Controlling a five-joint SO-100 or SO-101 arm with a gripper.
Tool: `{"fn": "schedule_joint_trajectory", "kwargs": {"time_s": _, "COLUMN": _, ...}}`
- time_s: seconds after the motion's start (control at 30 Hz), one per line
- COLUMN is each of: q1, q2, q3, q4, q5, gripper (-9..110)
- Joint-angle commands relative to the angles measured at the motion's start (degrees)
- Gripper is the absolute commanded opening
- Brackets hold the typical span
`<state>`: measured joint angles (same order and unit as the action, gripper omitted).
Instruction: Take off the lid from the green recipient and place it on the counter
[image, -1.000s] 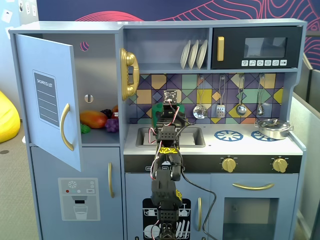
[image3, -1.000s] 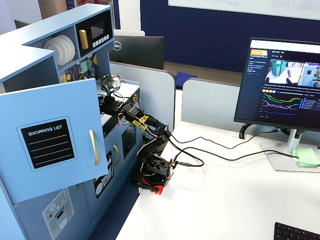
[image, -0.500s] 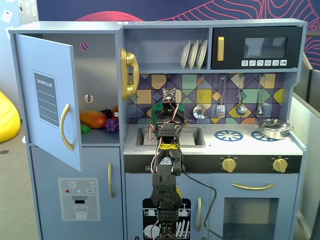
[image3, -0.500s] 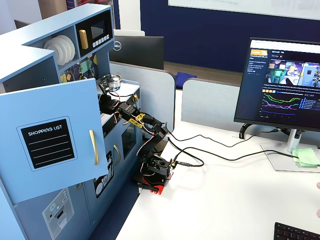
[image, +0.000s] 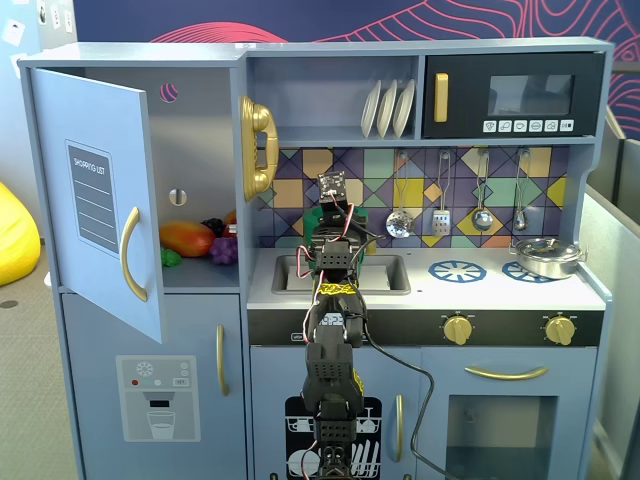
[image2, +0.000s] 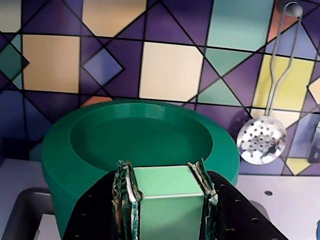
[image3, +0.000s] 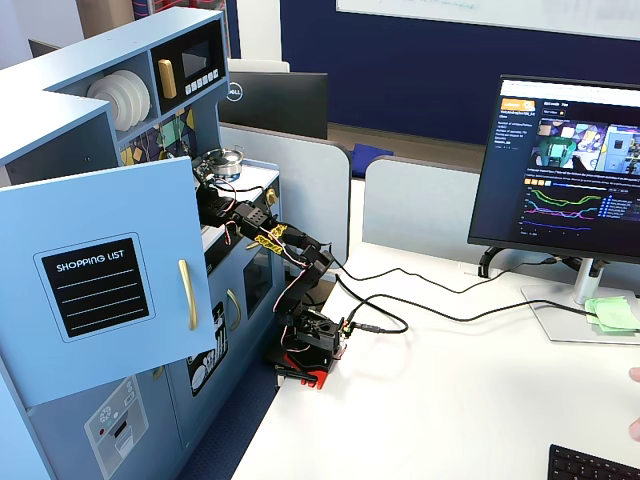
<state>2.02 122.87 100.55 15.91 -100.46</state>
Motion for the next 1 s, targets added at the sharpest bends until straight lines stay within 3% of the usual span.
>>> {"fn": "schedule_joint_trajectory", "kwargs": {"time_s": 0.0, "q1": -1.05, "q2": -0.70, "q3": -6.59, "q4": -0.09, "q5": -1.41, "gripper": 0}}
{"fn": "schedule_joint_trajectory", "kwargs": {"time_s": 0.47, "q1": 4.13, "q2": -1.58, "q3": -16.87, "q4": 1.58, "q5": -2.72, "gripper": 0}}
{"fn": "schedule_joint_trajectory", "kwargs": {"time_s": 0.97, "q1": 30.15, "q2": -0.88, "q3": -8.35, "q4": 0.35, "q5": 0.53, "gripper": 0}}
